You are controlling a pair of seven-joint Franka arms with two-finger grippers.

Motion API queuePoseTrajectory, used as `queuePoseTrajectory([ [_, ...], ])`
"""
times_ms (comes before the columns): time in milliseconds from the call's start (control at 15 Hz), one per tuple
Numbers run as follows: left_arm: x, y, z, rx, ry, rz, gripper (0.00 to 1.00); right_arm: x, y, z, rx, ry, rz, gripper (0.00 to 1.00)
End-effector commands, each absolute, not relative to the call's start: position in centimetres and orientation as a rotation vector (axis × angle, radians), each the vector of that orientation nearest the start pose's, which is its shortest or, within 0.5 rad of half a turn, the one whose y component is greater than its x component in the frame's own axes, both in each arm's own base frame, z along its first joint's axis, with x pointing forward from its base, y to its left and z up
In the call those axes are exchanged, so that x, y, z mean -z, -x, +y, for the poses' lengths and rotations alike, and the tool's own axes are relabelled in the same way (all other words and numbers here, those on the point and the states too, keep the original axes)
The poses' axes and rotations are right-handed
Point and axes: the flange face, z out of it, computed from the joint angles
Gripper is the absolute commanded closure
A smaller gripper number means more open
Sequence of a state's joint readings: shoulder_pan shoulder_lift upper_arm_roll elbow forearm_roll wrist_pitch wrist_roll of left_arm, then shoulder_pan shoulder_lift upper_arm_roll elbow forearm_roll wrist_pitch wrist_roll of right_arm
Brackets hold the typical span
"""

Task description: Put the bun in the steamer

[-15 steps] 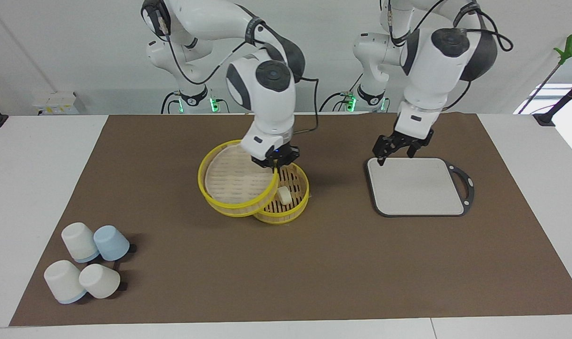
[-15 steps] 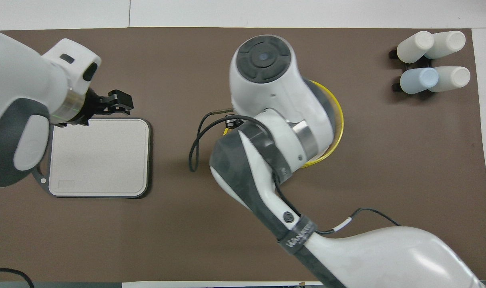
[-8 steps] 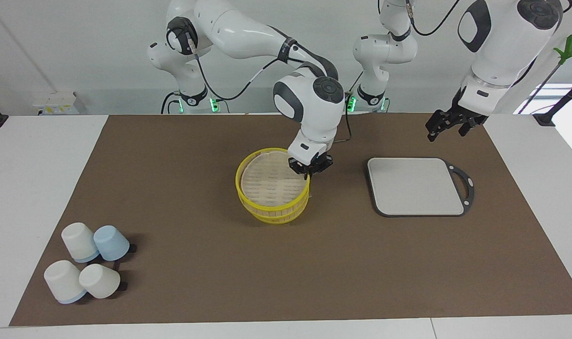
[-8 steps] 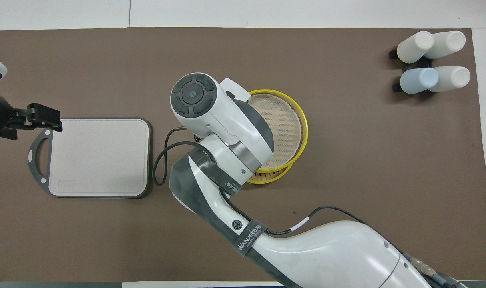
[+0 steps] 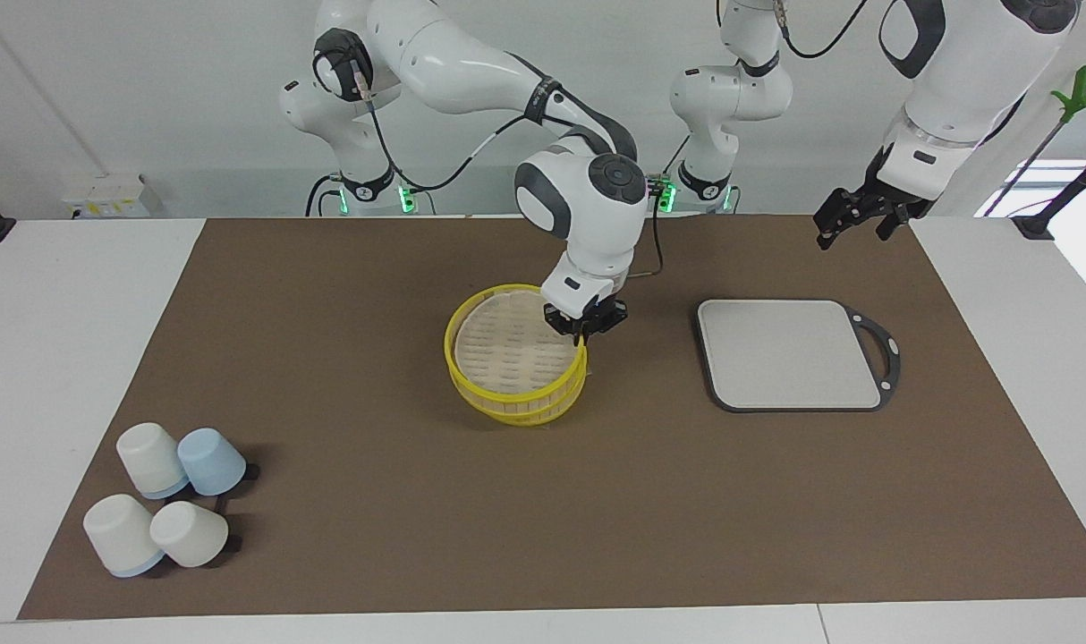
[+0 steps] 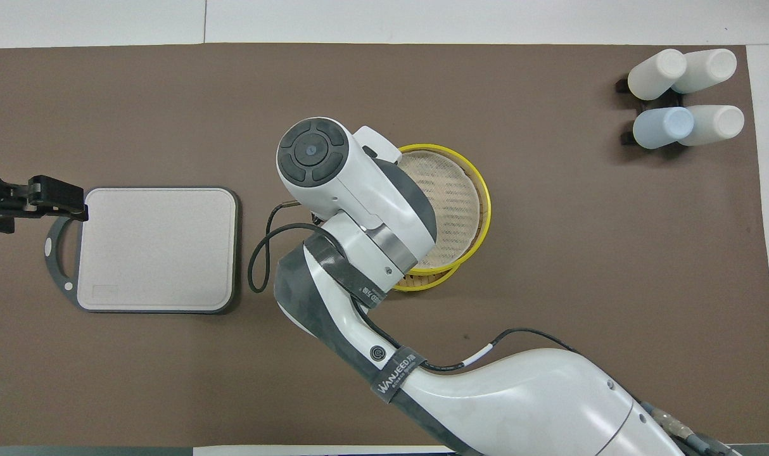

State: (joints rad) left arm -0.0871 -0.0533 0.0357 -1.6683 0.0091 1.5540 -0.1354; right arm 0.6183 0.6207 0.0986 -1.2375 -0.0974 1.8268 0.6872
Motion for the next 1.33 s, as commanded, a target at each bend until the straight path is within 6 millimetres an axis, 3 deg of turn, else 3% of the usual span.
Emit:
queuePoseTrajectory([
  [0, -61.7, -53.2, -2.5, -0.091, 3.16, -0.118, 0.0, -40.9, -55.5, 45.4, 0.026, 3.172, -0.022, 1.0],
  [200, -62.4, -53.4, -2.8, -0.071, 3.159, -0.111, 0.0, -40.7, -55.3, 45.3, 0.021, 3.173, -0.024, 1.0],
  [1267, -62.7, -53.5, -3.2, -0.044, 3.163, -0.046, 0.0, -38.3, -53.1, 45.5, 0.079, 3.135, 0.034, 1.0],
])
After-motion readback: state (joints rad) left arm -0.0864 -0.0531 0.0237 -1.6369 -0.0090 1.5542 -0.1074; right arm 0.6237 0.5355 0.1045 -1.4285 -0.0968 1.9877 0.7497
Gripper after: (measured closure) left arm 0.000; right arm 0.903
